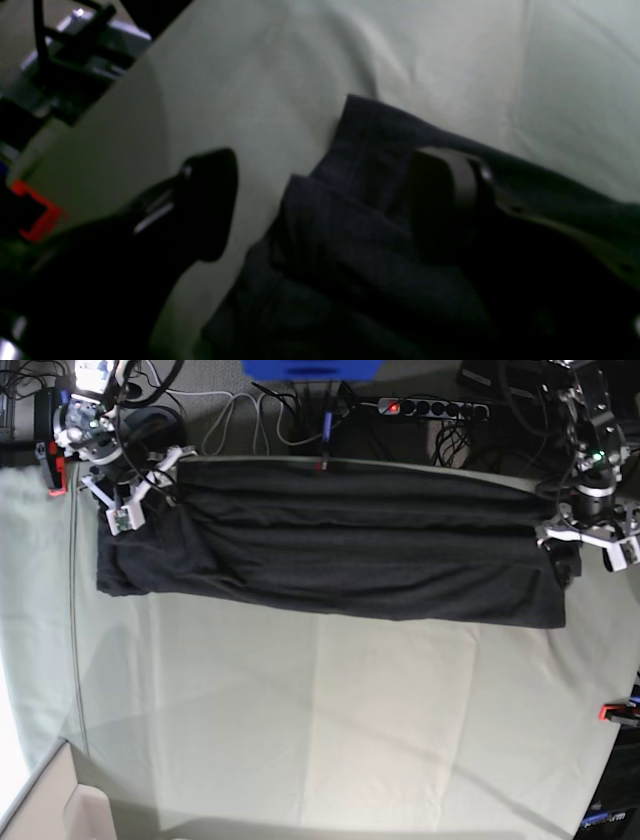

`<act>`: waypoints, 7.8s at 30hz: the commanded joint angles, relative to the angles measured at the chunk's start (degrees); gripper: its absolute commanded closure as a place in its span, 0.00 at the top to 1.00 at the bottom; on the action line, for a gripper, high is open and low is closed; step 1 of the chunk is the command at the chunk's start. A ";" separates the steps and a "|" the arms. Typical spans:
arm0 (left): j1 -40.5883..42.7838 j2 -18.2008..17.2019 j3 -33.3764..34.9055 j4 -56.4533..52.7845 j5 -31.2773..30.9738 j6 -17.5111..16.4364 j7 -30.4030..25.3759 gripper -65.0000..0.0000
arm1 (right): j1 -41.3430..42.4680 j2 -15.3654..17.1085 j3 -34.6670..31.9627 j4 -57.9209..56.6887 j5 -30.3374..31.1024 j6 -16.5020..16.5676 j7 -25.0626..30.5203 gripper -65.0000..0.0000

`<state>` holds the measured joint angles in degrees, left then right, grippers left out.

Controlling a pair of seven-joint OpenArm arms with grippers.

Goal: Layout the t-shirt on the table in an organized manner, then fold the t-shirt properly
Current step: 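Press the folded strip flat with both grippers and release it, then push the shirt's end with the left gripper toward the right gripper, then press the left gripper down on the folded shirt to flatten it, then sweep the left gripper across the folded shirt, then lift it away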

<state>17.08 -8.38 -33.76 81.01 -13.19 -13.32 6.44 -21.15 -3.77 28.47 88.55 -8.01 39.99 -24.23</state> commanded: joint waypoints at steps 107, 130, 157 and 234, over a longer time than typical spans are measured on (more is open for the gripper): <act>3.01 10.18 48.66 10.02 30.29 0.62 -1.47 0.00 | 3.61 -2.60 10.87 5.91 -0.56 0.01 -1.13 0.54; -0.33 10.18 56.66 3.95 31.17 0.62 -1.47 0.50 | 1.85 -2.60 16.41 8.99 9.20 0.01 -1.31 0.69; 2.13 10.18 46.11 6.68 31.08 0.62 -1.21 0.54 | 1.59 -1.81 16.85 10.04 12.98 0.01 -1.22 0.69; -17.30 17.38 52.79 -15.65 20.71 0.71 11.98 0.00 | 2.03 1.00 17.20 7.93 12.98 0.01 -1.22 0.69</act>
<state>0.40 8.45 18.87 64.60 7.84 -12.21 19.49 -19.05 -3.33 45.36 95.66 3.90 40.03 -26.83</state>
